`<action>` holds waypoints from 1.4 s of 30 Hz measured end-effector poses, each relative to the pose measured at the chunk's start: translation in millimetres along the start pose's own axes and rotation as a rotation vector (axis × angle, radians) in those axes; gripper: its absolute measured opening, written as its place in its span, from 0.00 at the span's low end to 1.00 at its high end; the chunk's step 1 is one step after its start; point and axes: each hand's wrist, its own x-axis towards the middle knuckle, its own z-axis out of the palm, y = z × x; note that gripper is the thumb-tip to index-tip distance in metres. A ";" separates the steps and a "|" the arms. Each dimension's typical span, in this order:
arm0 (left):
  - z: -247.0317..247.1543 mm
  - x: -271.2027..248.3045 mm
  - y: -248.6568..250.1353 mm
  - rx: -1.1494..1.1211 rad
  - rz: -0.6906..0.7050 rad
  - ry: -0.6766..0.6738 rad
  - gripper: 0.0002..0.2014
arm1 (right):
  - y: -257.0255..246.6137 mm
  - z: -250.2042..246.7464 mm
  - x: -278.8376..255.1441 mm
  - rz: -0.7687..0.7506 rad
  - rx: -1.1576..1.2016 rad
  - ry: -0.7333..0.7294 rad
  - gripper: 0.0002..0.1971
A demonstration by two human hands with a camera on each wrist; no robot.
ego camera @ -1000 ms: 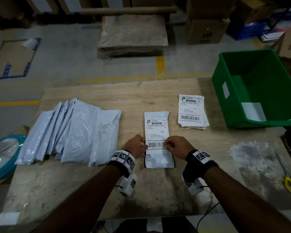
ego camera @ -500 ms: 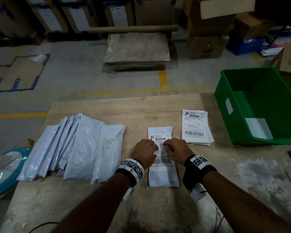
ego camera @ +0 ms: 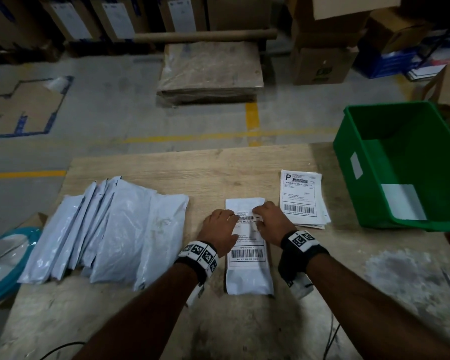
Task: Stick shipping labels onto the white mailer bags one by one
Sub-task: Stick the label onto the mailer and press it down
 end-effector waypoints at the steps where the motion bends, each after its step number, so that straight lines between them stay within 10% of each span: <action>1: 1.1 0.5 -1.3 -0.005 -0.002 0.003 0.28 | 0.5 -0.2 0.4 0.001 -0.003 0.000 0.18; 23: 13.8 1.6 -13.1 -0.026 0.032 -0.021 0.29 | 13.7 -2.8 -16.4 -0.045 0.166 0.220 0.19; 28: 16.1 -3.5 -15.1 -0.030 0.041 -0.036 0.30 | 8.9 -0.9 -36.3 -0.053 0.064 0.038 0.25; 32: 14.5 -10.0 -12.2 -0.029 0.026 -0.038 0.30 | 12.5 4.7 -48.6 -0.096 0.103 0.213 0.24; 42: 20.3 -48.5 1.6 -0.049 0.186 0.073 0.16 | 7.8 31.7 -99.9 -0.083 0.134 0.151 0.22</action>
